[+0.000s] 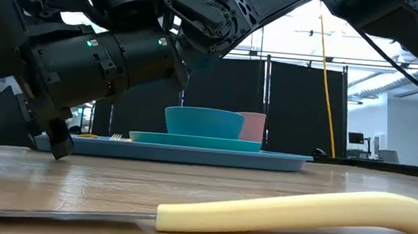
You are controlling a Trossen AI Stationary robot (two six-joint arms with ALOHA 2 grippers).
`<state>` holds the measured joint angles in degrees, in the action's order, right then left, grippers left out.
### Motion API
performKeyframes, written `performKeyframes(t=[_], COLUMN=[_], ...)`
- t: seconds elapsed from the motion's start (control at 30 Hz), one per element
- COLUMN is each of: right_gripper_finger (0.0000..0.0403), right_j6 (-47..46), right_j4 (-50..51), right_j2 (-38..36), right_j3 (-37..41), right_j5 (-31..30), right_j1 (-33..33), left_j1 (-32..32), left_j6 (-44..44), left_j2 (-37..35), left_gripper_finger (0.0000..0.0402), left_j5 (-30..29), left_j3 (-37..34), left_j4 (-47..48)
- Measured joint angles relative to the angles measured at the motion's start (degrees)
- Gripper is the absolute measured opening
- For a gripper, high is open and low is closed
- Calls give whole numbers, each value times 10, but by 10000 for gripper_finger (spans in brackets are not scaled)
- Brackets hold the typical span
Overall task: Set up tray
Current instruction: Put the orange spoon on the yellow napkin to the right of the orange fork on the blue serving tray
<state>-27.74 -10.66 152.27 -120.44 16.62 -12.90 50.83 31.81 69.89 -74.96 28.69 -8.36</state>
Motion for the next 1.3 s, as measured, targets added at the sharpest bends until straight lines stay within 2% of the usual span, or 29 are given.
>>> performKeyframes(t=[0.63, 1.1, 1.3], right_gripper_finger=[180, 122, 85], right_j6=[8, 29, 34], right_j4=[-14, -11, -12], right_j2=[0, 0, 0], right_j3=[0, 0, 0], right_j5=[-15, -18, -29], right_j1=[6, 6, 6], left_j1=[0, 0, 0], left_j6=[0, 5, 10], left_j2=[0, 0, 0], left_gripper_finger=[26, 26, 26], left_j5=[2, 1, 1], left_j3=[0, 0, 0], left_j4=[0, 10, 11])
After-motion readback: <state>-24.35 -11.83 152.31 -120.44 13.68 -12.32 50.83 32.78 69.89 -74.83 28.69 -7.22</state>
